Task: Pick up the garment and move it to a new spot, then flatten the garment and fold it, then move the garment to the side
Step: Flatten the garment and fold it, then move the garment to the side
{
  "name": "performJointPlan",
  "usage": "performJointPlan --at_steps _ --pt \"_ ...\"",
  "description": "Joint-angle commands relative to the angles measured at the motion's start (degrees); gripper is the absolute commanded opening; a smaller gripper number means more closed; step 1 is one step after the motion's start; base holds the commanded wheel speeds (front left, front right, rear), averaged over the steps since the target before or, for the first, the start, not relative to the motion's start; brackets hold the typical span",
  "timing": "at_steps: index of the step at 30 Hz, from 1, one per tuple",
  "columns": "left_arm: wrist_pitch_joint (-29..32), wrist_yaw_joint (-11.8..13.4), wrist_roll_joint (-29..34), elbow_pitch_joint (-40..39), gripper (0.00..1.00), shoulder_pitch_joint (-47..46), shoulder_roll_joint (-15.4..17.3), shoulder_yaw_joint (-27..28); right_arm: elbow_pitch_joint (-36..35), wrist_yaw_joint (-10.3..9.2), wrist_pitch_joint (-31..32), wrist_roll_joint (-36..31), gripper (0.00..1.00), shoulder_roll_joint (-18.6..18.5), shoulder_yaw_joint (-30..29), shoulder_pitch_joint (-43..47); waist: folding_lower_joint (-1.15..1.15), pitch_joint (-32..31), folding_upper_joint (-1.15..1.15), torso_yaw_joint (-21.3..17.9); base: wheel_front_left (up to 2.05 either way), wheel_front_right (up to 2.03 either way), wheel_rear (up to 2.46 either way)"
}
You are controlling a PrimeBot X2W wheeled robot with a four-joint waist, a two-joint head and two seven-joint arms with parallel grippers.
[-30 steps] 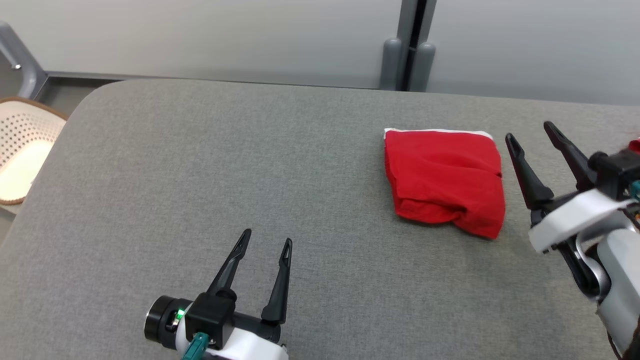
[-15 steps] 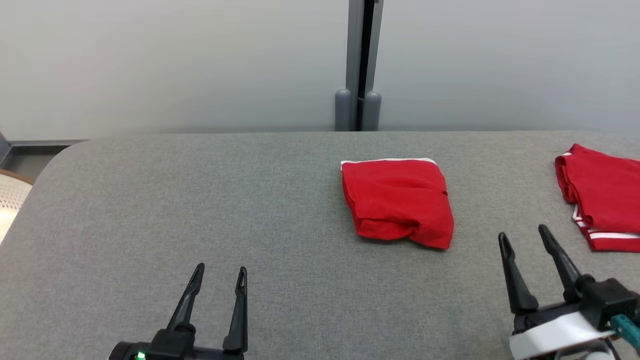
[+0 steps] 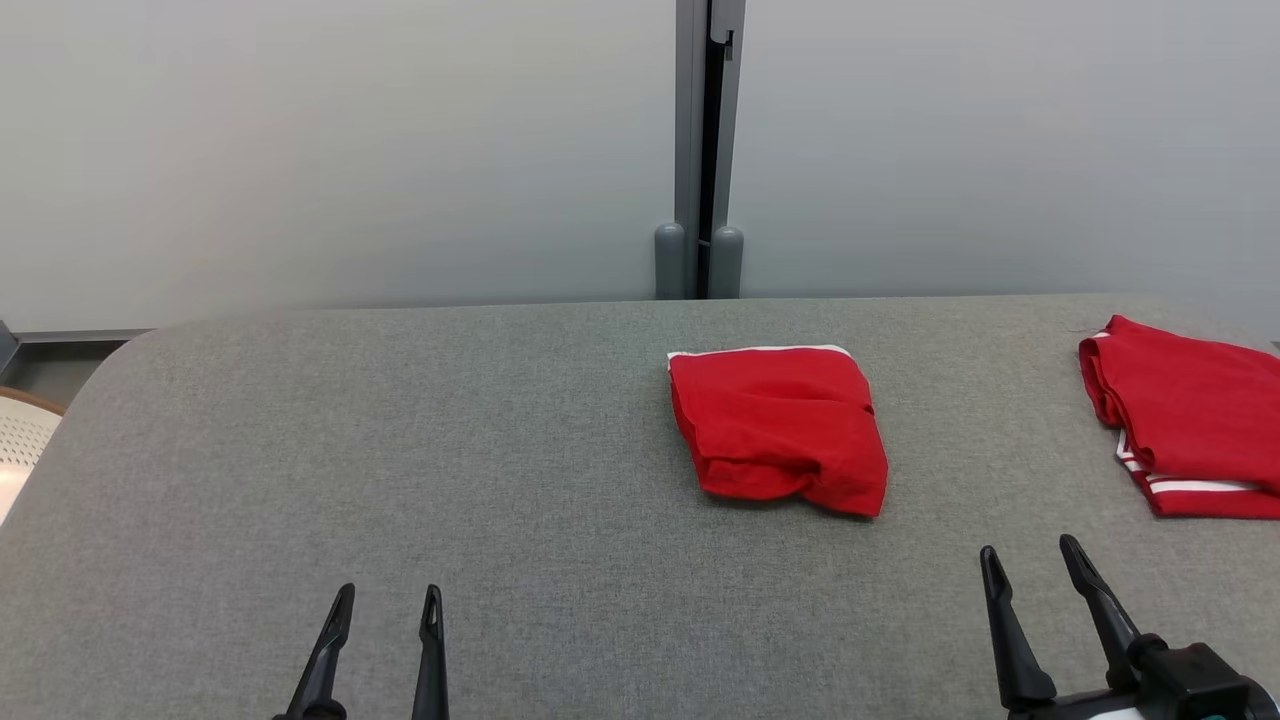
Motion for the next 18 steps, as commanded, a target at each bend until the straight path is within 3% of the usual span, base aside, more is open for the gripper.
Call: performJointPlan --at_steps 1,18 --pt "0.04 0.15 0.2 0.01 1.0 0.71 0.18 0.31 0.22 -0.03 -0.29 -0.08 1.0 0.18 0.11 0.29 0.0 -0.08 0.0 0.07 0.0 0.0 0.0" --pt "0.04 0.26 0.91 0.97 1.0 0.58 0.18 0.39 0.53 -0.03 -0.29 -0.22 1.0 1.24 0.1 0.48 0.0 -0.67 0.0 0.52 0.0 0.0 0.0"
